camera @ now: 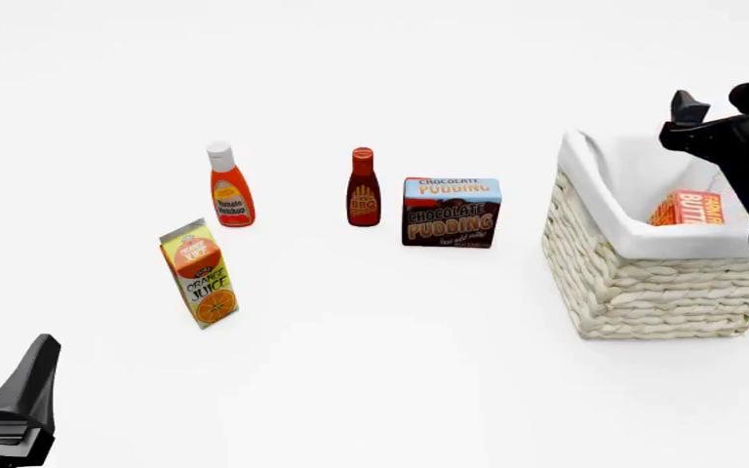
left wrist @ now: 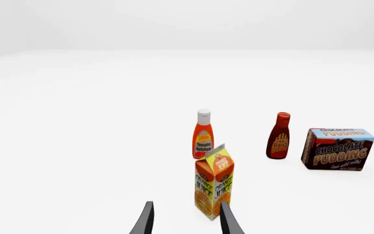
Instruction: Pick the butter and place it in the basket.
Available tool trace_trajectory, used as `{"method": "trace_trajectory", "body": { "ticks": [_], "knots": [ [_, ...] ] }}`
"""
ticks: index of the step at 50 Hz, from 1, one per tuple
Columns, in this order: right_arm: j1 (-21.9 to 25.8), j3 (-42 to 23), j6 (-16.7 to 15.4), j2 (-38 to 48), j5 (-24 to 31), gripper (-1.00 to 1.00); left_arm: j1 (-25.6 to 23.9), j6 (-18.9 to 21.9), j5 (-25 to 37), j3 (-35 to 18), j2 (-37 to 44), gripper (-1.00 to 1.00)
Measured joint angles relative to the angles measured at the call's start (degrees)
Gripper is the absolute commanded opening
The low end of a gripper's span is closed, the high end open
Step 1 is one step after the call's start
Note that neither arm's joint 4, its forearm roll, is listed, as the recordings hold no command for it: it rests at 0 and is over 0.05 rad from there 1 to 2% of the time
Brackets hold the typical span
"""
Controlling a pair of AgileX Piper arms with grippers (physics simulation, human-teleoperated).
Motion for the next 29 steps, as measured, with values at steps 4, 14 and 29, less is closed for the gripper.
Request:
{"method": "trace_trajectory", "body": {
  "ticks": [4,14,29],
  "knots": [
    [0.50,0.35,-0.25,-1.83,0.76,1.00,0.00,0.00,0.00,0.00,0.00,1.00],
    [1.67,1.41,-1.17,-6.92,3.14,1.00,0.00,0.00,0.00,0.00,0.00,1.00],
    [14.36,8.24,-15.64,-15.86,-2.14,1.00,0.00,0.00,0.00,0.00,0.00,1.00]
  ]
}}
